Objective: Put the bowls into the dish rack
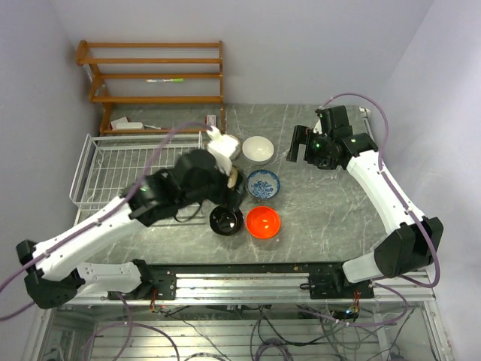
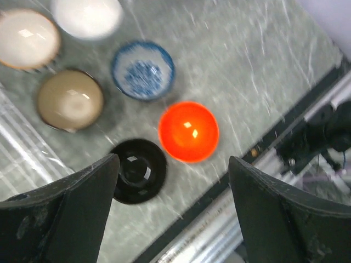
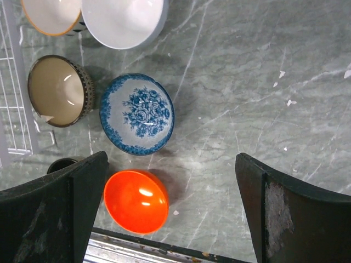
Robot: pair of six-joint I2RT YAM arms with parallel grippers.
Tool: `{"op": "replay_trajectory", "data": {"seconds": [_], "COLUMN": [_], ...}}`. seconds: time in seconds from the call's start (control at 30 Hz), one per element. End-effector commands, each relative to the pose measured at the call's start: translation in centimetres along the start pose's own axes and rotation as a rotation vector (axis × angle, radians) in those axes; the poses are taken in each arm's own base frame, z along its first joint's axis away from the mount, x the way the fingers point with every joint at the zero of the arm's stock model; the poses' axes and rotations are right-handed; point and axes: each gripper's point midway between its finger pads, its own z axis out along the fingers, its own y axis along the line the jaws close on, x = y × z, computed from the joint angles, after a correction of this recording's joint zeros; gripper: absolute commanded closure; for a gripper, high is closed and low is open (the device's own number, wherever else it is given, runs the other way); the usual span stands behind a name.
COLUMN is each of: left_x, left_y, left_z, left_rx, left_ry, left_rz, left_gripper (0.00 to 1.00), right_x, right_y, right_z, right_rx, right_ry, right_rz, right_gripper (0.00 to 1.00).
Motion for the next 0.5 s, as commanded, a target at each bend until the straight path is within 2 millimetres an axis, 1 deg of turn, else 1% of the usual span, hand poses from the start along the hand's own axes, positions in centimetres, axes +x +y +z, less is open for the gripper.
{"op": "replay_trajectory", "data": {"seconds": [0.0, 0.07, 0.13, 0.3, 0.47], "left_x": [6.2, 8.9, 11.0, 14.0, 17.1], "left_y": [-2.4, -3.1, -3.4, -2.9, -3.1], "left_z": [2.3, 3.5, 4.6, 6.2, 7.4], "left_rx": [-0.066, -0.065, -0.06, -0.063, -0.035], "left_ry": [0.125, 0.168, 0.187, 0.219, 0.276], "left_rz": [-0.034, -0.043, -0.047, -0.01, 0.008], "left_gripper": [0.12, 0.15, 0.16, 0.2, 0.25], "right_x": [0.8, 1.0, 1.2, 1.5, 2.0], "right_y": [-0.7, -0.9, -1.0, -1.6, -1.9], "right_z": [0.2, 0.3, 0.2, 0.2, 0.5], "right_rx": [0.0, 0.0, 0.0, 0.01, 0.01], "right_ry": [0.016, 0.019, 0.022, 0.03, 0.042], "right_rz": [0.015, 0.02, 0.02, 0.02, 0.033], "right_gripper": [0.0, 0.0, 0.0, 0.0, 0.0]}}
